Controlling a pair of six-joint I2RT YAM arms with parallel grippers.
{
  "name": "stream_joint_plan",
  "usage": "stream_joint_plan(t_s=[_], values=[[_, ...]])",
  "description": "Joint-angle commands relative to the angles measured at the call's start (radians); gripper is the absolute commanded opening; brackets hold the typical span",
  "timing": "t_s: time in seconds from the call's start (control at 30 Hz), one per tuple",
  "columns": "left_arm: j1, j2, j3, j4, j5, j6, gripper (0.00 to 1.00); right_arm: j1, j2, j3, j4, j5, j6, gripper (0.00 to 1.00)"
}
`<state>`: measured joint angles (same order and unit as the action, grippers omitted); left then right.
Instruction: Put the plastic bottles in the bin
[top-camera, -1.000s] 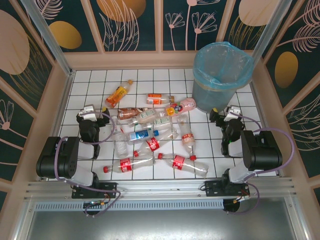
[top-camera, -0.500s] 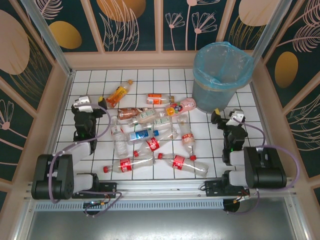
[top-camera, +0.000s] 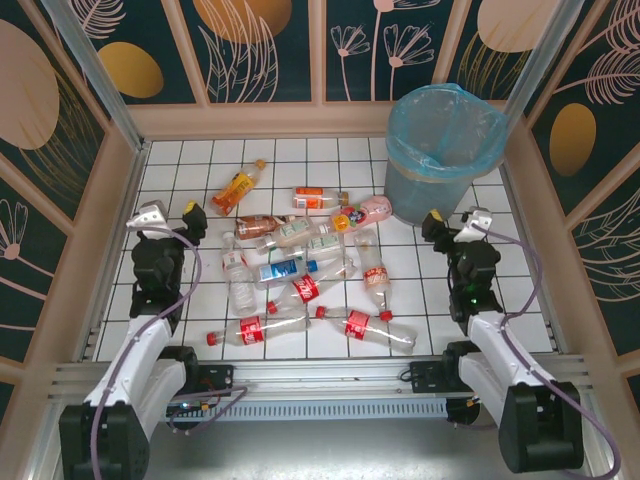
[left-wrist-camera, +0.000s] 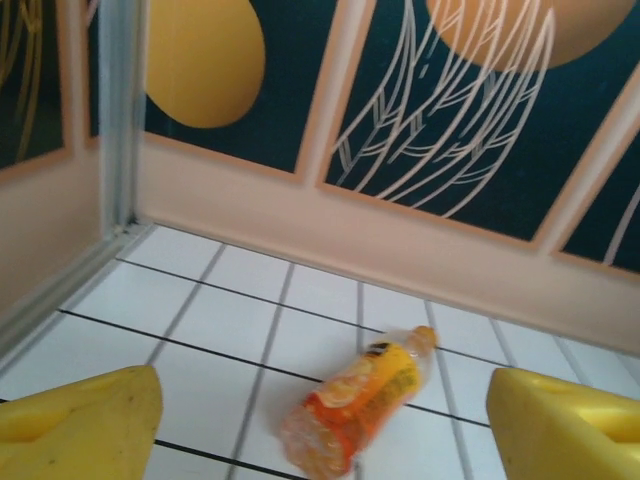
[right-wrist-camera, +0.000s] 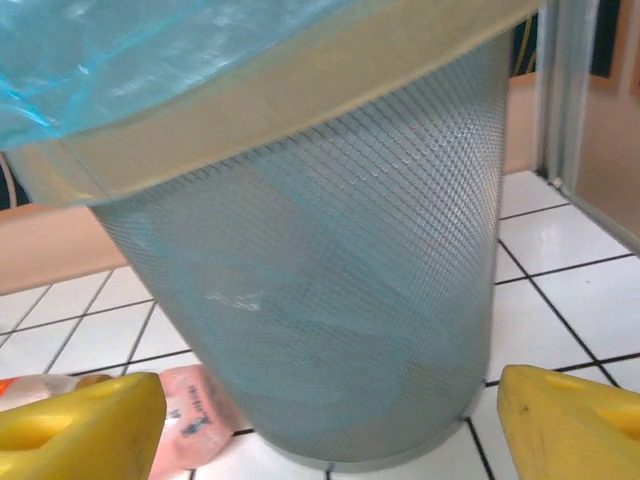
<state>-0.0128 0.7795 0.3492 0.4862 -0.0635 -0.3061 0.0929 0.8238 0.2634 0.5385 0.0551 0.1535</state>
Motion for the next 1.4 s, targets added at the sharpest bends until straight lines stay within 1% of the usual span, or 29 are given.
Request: stream_joint_plan(t_s=[0.0, 0.1, 0.17, 0.2, 0.3, 0.37, 0.47, 0.53, 0.6, 0.67, 0.73, 0.8, 0.87, 0.97, 1.0, 1.1, 1.2, 1.3, 1.37], values=[[0.004, -0.076, 0.094, -0.246, 0.144, -0.096, 0.78, 0.046, -0.032, 0.095, -0.315, -0.035, 0.105, 0.82], [-0.009, -0.133, 0.170, -0.408, 0.217, -0.093, 0.75, 0.128, -0.033, 0.157, -0.460, -0.071, 0.169, 0.77], [-0.032, -0.167, 0.204, -0.474, 0.255, -0.088, 0.73, 0.187, -0.032, 0.179, -0.507, -0.124, 0.195, 0.72], [-0.040, -0.174, 0.232, -0.513, 0.274, -0.080, 0.71, 0.223, -0.028, 0.195, -0.542, -0.126, 0.211, 0.70], [-0.066, -0.185, 0.298, -0.625, 0.303, -0.051, 0.69, 0.332, -0.003, 0.255, -0.647, -0.128, 0.224, 0.67], [-0.085, -0.179, 0.333, -0.677, 0.334, -0.028, 0.68, 0.396, 0.035, 0.321, -0.736, -0.133, 0.196, 0.64], [-0.120, -0.148, 0.366, -0.717, 0.385, 0.003, 0.67, 0.498, 0.137, 0.465, -0.888, -0.163, 0.116, 0.64], [-0.146, -0.118, 0.369, -0.718, 0.409, 0.014, 0.66, 0.554, 0.221, 0.559, -0.987, -0.193, 0.051, 0.63], [-0.185, -0.079, 0.373, -0.705, 0.422, 0.019, 0.65, 0.617, 0.315, 0.651, -1.097, -0.174, -0.001, 0.63], [-0.264, -0.027, 0.391, -0.695, 0.389, 0.026, 0.65, 0.675, 0.407, 0.729, -1.191, -0.150, -0.041, 0.63], [-0.404, 0.045, 0.428, -0.708, 0.280, 0.065, 0.67, 0.732, 0.486, 0.789, -1.262, -0.139, -0.078, 0.62], [-0.480, 0.110, 0.454, -0.710, 0.239, 0.096, 0.69, 0.770, 0.536, 0.808, -1.289, -0.134, -0.097, 0.62], [-0.489, 0.145, 0.459, -0.694, 0.260, 0.094, 0.69, 0.795, 0.566, 0.804, -1.284, -0.152, -0.111, 0.61], [-0.489, 0.131, 0.425, -0.651, 0.252, 0.090, 0.71, 0.830, 0.610, 0.808, -1.280, -0.172, -0.126, 0.57], [-0.489, 0.131, 0.419, -0.656, 0.231, 0.087, 0.72, 0.844, 0.627, 0.812, -1.285, -0.166, -0.129, 0.55], [-0.489, 0.178, 0.433, -0.743, 0.126, 0.077, 0.71, 0.874, 0.674, 0.816, -1.280, -0.158, -0.142, 0.51], [-0.489, 0.212, 0.427, -0.779, 0.084, 0.056, 0.71, 0.893, 0.723, 0.823, -1.276, -0.153, -0.155, 0.49], [-0.489, 0.214, 0.398, -0.746, 0.096, 0.021, 0.72, 0.915, 0.759, 0.830, -1.271, -0.155, -0.167, 0.48], [-0.489, 0.211, 0.382, -0.723, 0.111, 0.007, 0.72, 0.930, 0.776, 0.832, -1.271, -0.150, -0.172, 0.49]])
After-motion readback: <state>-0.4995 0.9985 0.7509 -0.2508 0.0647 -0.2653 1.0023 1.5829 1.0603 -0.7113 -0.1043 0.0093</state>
